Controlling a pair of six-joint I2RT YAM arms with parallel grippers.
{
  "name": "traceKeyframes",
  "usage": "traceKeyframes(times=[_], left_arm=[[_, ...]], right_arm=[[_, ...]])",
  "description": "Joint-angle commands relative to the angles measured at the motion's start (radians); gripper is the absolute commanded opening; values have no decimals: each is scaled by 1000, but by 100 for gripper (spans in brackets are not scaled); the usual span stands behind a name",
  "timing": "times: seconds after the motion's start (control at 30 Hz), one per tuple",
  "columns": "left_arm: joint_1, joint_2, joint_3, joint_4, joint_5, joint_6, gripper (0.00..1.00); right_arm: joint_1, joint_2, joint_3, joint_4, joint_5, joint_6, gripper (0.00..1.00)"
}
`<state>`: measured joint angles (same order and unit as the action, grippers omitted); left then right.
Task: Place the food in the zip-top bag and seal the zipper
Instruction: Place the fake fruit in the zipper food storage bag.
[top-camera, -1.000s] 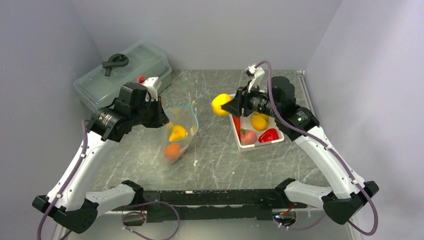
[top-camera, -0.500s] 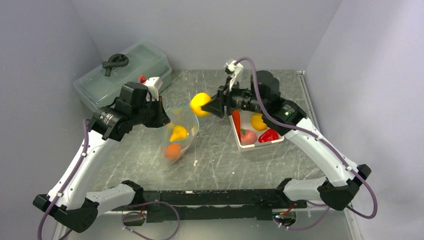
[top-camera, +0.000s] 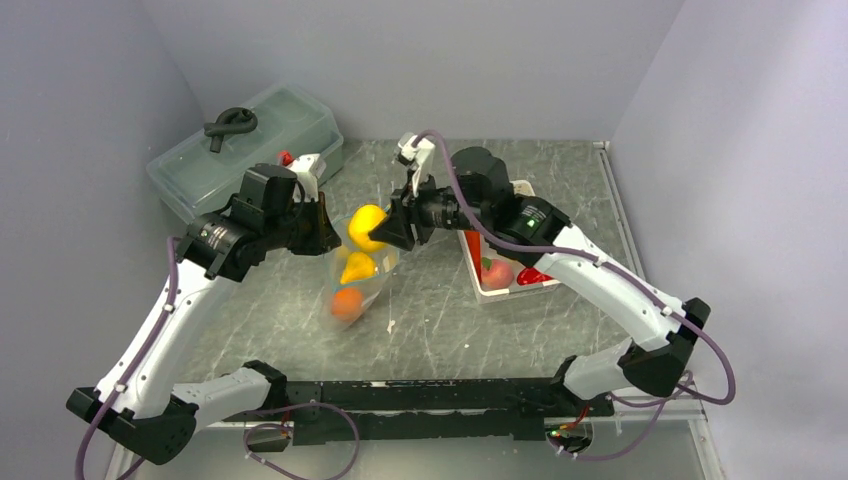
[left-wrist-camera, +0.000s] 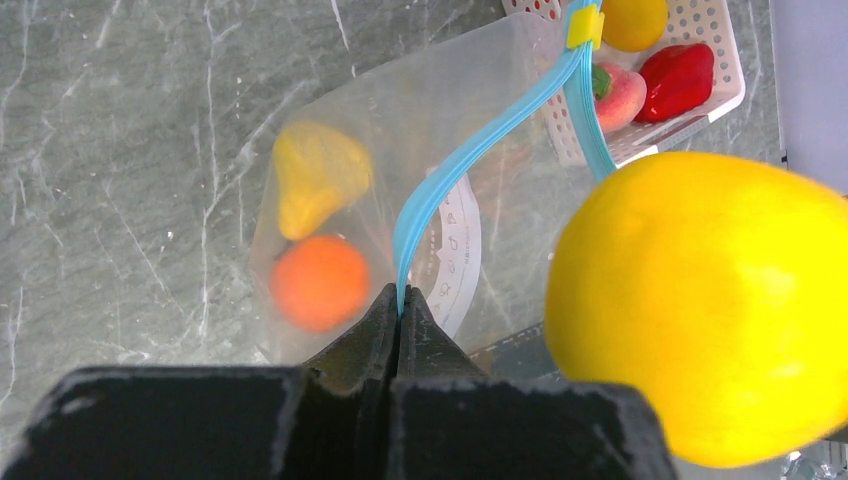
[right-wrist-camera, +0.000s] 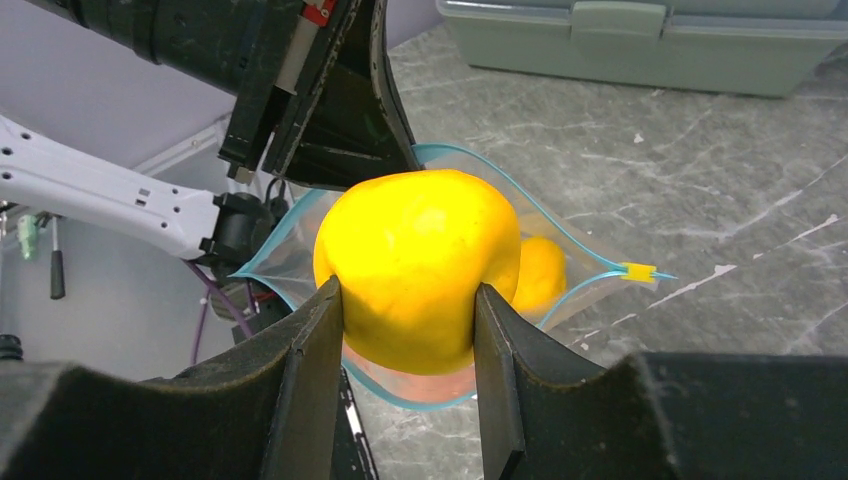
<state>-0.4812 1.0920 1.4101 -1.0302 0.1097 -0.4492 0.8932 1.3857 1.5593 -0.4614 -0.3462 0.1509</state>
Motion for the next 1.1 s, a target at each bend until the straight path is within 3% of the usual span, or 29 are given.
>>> traceKeyframes(times=[0.0, 0.5, 0.6, 0.9, 1.07], left_arm=[[4, -7, 25, 32, 26, 4, 0], [4, -1, 24, 32, 54, 16, 0], [3, 8, 24, 31, 73, 21, 0], [3, 15, 17, 28, 96, 29, 0], [3, 16, 16, 23, 96, 29, 0]], right_arm=[[31, 36, 52, -18, 68, -47, 5], [69, 203, 101, -114, 343, -57, 10], [69, 228, 113, -112, 386, -39, 16], [69, 263, 129, -88, 388, 4, 47], [69, 257, 131, -76, 364, 11, 53]])
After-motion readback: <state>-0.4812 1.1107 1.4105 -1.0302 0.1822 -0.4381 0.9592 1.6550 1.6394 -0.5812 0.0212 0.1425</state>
